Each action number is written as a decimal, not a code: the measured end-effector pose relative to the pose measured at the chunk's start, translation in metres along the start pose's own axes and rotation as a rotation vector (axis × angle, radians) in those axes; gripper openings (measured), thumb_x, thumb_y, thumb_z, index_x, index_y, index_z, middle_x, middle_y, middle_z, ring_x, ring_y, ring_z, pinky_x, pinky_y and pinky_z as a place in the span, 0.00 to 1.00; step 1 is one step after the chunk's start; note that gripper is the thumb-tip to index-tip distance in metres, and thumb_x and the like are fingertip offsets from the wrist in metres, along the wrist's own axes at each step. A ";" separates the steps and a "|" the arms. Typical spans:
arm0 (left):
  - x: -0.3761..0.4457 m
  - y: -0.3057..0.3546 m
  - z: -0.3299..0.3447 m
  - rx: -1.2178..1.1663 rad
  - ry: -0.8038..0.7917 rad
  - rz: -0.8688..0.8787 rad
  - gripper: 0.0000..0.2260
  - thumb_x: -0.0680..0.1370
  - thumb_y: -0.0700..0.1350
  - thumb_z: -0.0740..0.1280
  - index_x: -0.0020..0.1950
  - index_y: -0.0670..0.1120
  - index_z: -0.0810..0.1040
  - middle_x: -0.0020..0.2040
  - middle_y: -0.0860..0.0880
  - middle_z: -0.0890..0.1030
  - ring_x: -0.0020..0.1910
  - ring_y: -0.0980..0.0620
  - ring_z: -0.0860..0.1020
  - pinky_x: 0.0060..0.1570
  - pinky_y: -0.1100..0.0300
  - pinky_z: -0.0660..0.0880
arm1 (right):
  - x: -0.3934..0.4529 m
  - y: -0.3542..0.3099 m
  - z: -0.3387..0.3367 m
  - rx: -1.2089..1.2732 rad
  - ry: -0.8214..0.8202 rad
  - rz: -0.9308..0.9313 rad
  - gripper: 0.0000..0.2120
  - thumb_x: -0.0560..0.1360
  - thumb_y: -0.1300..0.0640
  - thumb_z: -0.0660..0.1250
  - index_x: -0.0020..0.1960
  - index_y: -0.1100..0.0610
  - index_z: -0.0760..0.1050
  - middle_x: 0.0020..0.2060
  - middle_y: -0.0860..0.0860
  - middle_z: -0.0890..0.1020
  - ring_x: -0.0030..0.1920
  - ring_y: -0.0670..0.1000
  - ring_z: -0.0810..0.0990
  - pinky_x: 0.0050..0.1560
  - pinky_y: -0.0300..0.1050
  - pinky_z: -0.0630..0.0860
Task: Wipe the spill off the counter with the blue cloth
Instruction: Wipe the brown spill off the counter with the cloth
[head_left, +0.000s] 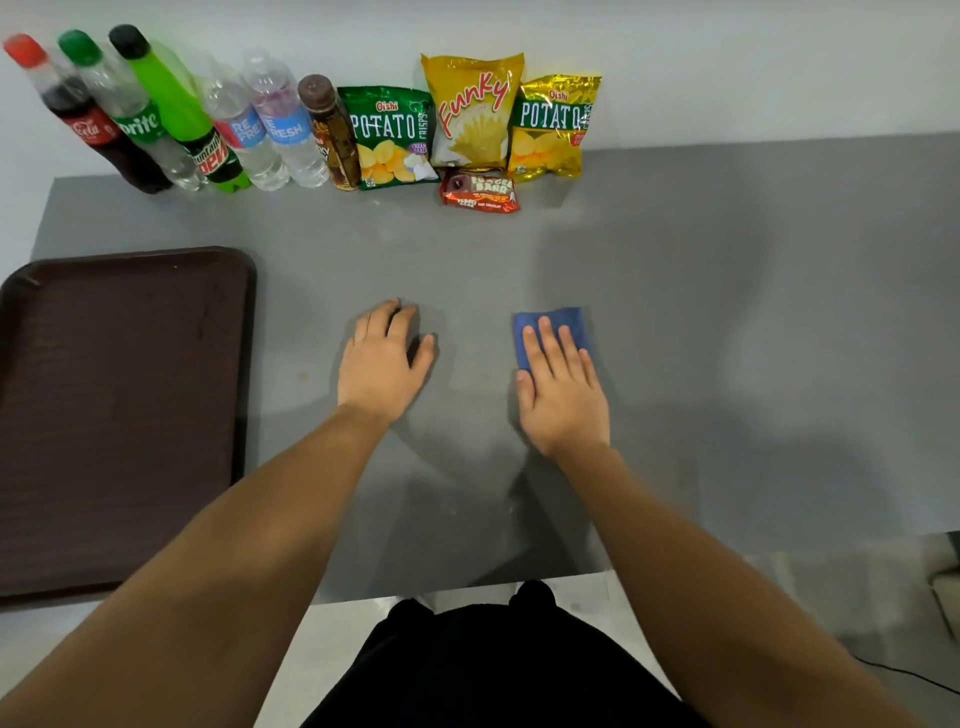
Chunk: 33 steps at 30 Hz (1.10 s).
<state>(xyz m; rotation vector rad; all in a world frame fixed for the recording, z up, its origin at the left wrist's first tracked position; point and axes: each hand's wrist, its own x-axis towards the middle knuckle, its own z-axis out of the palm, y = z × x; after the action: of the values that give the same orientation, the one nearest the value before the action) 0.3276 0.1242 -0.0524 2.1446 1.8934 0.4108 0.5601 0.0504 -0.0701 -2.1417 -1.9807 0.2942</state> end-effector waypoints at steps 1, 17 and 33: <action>-0.004 0.000 -0.004 -0.002 0.021 0.010 0.20 0.83 0.53 0.65 0.71 0.43 0.77 0.70 0.42 0.76 0.70 0.38 0.71 0.65 0.42 0.73 | 0.000 0.008 -0.002 0.003 0.001 0.033 0.28 0.84 0.50 0.59 0.82 0.53 0.59 0.82 0.51 0.59 0.82 0.54 0.57 0.81 0.55 0.55; -0.048 0.001 -0.036 0.063 0.017 -0.123 0.19 0.83 0.59 0.61 0.45 0.46 0.82 0.43 0.41 0.85 0.44 0.33 0.83 0.42 0.47 0.78 | -0.096 -0.023 0.005 -0.080 -0.145 0.042 0.31 0.85 0.44 0.43 0.84 0.52 0.40 0.83 0.49 0.43 0.83 0.52 0.38 0.82 0.53 0.41; -0.066 0.010 -0.042 0.034 0.039 -0.122 0.21 0.83 0.60 0.60 0.43 0.45 0.80 0.42 0.41 0.85 0.44 0.33 0.83 0.41 0.48 0.78 | -0.063 0.056 -0.014 -0.045 -0.085 0.186 0.29 0.86 0.48 0.49 0.84 0.49 0.44 0.84 0.48 0.46 0.83 0.51 0.43 0.83 0.54 0.44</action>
<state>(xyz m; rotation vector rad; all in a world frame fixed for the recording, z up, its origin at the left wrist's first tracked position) 0.3139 0.0576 -0.0131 2.0422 2.0542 0.4015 0.6125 -0.0173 -0.0722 -2.3851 -1.8498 0.3797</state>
